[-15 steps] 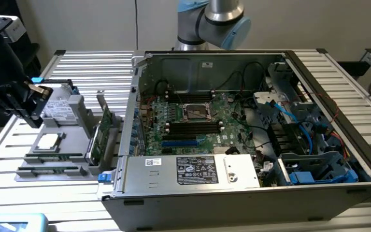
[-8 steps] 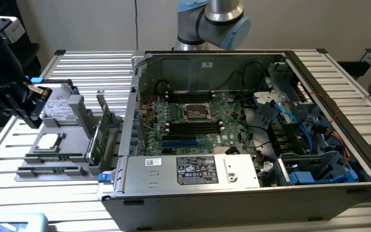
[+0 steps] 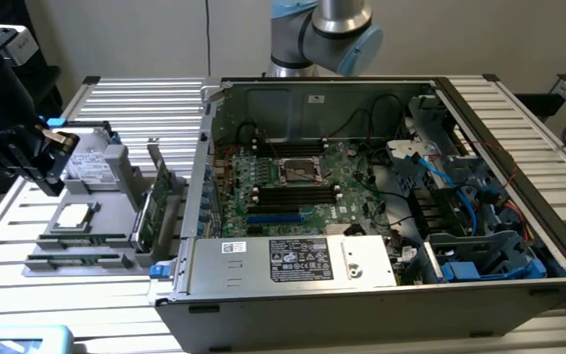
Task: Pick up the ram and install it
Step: 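Pick up the ram and move it above insertion slot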
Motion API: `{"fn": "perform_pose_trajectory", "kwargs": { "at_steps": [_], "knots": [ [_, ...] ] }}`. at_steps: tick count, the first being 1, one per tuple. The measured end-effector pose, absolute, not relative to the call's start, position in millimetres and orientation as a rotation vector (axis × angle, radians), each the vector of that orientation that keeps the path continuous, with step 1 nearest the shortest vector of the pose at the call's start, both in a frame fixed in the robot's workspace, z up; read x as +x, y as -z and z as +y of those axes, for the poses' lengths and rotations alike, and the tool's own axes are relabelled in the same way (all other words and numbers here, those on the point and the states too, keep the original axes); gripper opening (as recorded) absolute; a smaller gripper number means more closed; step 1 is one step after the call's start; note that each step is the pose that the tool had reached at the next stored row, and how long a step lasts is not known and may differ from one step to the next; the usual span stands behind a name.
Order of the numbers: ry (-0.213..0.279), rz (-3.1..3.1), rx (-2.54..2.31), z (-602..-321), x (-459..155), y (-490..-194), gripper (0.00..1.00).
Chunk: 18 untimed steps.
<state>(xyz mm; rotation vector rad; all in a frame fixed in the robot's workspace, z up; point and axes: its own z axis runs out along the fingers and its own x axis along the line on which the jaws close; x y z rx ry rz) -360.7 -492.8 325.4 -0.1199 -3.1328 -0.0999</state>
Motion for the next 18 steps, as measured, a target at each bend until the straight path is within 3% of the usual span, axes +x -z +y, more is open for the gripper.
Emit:
{"fn": "perform_pose_trajectory", "kwargs": {
  "at_steps": [18],
  "knots": [
    [0.099,-3.112,0.339,-492.6,-360.7,-324.9,0.11]
  ]
}}
